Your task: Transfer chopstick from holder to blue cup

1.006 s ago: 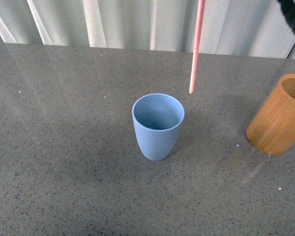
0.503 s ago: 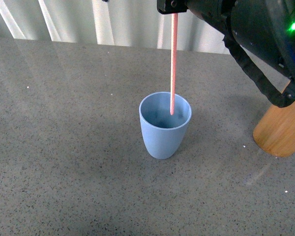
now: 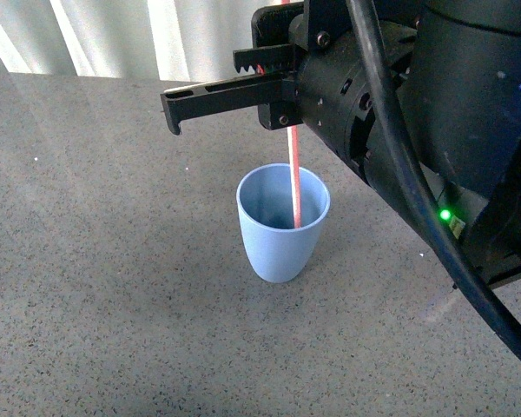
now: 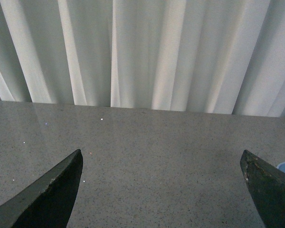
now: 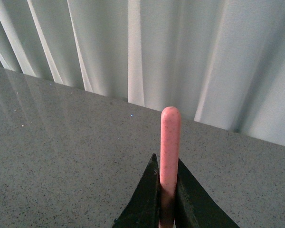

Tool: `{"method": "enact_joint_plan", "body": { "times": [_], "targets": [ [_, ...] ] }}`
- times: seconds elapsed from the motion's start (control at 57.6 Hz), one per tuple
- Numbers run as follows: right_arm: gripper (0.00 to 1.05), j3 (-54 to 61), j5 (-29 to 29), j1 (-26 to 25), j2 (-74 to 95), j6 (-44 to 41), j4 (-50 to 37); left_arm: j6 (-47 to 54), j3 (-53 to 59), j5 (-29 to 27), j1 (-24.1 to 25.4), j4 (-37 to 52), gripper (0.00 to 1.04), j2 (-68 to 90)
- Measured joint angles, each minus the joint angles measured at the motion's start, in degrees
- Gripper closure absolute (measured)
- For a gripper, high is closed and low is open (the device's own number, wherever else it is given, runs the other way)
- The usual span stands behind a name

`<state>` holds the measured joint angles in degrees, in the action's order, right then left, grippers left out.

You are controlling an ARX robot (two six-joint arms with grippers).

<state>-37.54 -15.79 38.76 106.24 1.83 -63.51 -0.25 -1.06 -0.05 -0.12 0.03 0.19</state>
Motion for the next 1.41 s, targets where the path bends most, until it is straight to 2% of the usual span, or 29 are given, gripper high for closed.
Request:
{"method": "enact_joint_plan", "body": {
  "times": [0.052,0.312,0.382,0.486,0.52,0.711,0.85,0.971,1.058,1.232,1.336,1.388,1.405],
  "targets": [
    [0.91,0.31,-0.2,-0.04,0.07,0.0,0.0,0.0,0.0,0.02,0.0,0.0,0.07,0.0],
    [0.51,0.44,-0.24,-0.33,0.0,0.57,0.59,0.0,0.0,0.02,0.0,0.0,0.07,0.0],
    [0.37,0.44,-0.22,-0.59,-0.33,0.63,0.79,0.0,0.0,0.0,0.0,0.0,0.07,0.0],
    [0.09,0.44,-0.17,-1.25,-2.25,0.66,1.84,0.0,0.0,0.0,0.0,0.0,0.07,0.0],
    [0.08,0.44,-0.13,-1.4,-3.02,0.66,2.34,0.0,0.0,0.02,0.0,0.0,0.07,0.0],
    [0.1,0.44,0.11,-2.93,-10.49,0.02,6.14,0.0,0.0,0.02,0.0,0.0,0.07,0.0],
    [0.1,1.09,-2.95,-6.08,-20.35,-1.16,11.52,0.0,0.0,0.02,0.0,0.0,0.07,0.0],
    [0.1,4.2,-8.48,-12.17,-32.76,0.11,23.32,0.0,0.0,0.0,0.0,0.0,0.07,0.0],
    [0.1,8.44,-9.25,-17.18,-42.34,2.1,33.33,0.0,0.0,0.0,0.0,0.0,0.07,0.0],
    [0.1,10.36,-9.53,-18.95,-47.84,3.21,36.13,0.0,0.0,0.13,0.0,0.0,0.07,0.0],
    [0.25,13.84,-1.84,-20.92,-48.94,0.61,30.49,0.0,0.0,0.04,0.0,0.0,0.07,0.0],
    [0.4,17.77,1.18,-22.91,-51.93,-0.72,29.42,0.0,0.0,-0.09,0.0,0.0,0.07,0.0],
    [0.41,18.01,1.31,-23.06,-52.13,-0.77,29.38,0.0,0.0,-0.09,0.0,0.0,0.07,0.0]
  ]
}}
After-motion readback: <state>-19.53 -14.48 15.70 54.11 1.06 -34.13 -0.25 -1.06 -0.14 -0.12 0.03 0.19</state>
